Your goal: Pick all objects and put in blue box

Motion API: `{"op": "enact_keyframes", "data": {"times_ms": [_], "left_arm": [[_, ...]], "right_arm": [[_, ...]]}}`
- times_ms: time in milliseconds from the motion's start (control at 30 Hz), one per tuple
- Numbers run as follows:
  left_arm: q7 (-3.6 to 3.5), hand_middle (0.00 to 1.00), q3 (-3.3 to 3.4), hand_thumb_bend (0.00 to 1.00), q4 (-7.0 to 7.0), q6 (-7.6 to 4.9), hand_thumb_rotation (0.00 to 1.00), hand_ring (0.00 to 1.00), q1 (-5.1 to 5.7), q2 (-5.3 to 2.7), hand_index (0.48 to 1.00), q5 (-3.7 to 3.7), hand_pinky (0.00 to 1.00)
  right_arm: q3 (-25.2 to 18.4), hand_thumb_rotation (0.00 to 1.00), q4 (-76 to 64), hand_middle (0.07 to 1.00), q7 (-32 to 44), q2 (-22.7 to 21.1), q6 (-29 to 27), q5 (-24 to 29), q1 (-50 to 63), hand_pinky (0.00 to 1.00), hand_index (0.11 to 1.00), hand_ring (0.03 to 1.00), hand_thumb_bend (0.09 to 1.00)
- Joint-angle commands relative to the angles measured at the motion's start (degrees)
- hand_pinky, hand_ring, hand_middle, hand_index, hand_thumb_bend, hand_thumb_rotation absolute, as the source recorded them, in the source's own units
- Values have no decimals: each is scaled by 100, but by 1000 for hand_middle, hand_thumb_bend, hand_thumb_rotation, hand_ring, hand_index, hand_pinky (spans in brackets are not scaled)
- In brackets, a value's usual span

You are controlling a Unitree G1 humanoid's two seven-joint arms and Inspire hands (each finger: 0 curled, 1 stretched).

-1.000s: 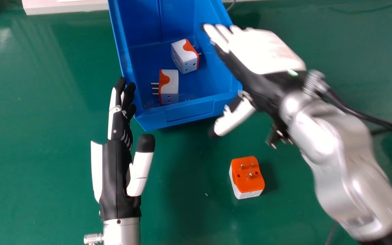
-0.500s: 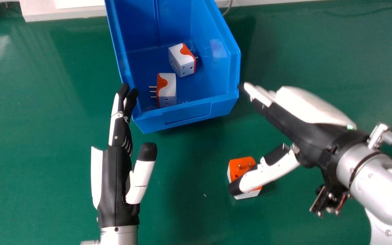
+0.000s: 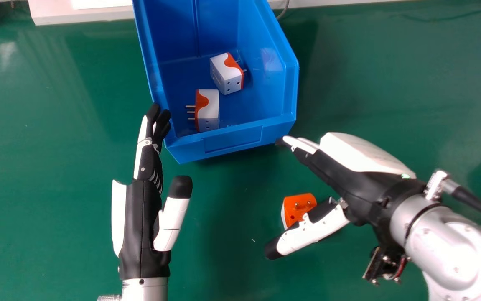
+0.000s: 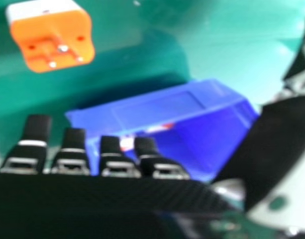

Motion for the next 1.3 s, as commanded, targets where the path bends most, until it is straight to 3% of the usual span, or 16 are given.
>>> {"op": "enact_keyframes", "data": {"times_ms": [0, 267, 500, 700, 933, 1067, 1267], "left_arm": [[-6, 946, -13, 918, -156, -22, 945, 939, 10, -25, 947, 13, 997], [17, 945, 2, 922, -211, 49, 951, 940, -9, -24, 946, 58, 991], [6, 948, 9, 926, -179, 19, 956, 940, -27, -3, 948, 65, 988], [-8, 948, 17, 923, -180, 14, 956, 938, -30, 3, 947, 51, 987], [4, 947, 29, 925, -167, 7, 956, 938, -39, 6, 948, 82, 989], [11, 947, 29, 925, -200, 29, 958, 938, -22, -9, 948, 87, 989], [-28, 946, 22, 928, -145, -17, 958, 938, -39, 10, 948, 37, 988]], "right_arm": [[55, 374, 67, 968, -54, 140, -51, -182, -101, 740, 939, 923, 843], [159, 358, 633, 957, -126, 351, -261, -434, -221, 637, 936, 902, 849], [160, 325, 1100, 946, -323, 458, -405, -505, -274, 589, 929, 880, 867], [106, 318, 1160, 944, -357, 517, -447, -473, -266, 591, 927, 876, 874], [257, 315, 1540, 946, -450, 746, -298, -1233, -296, 596, 924, 881, 880], [233, 312, 1762, 950, -533, 910, -269, -1396, -288, 599, 922, 891, 884], [209, 289, 2056, 962, -492, 1047, -224, -1463, -358, 643, 924, 921, 895]]}}
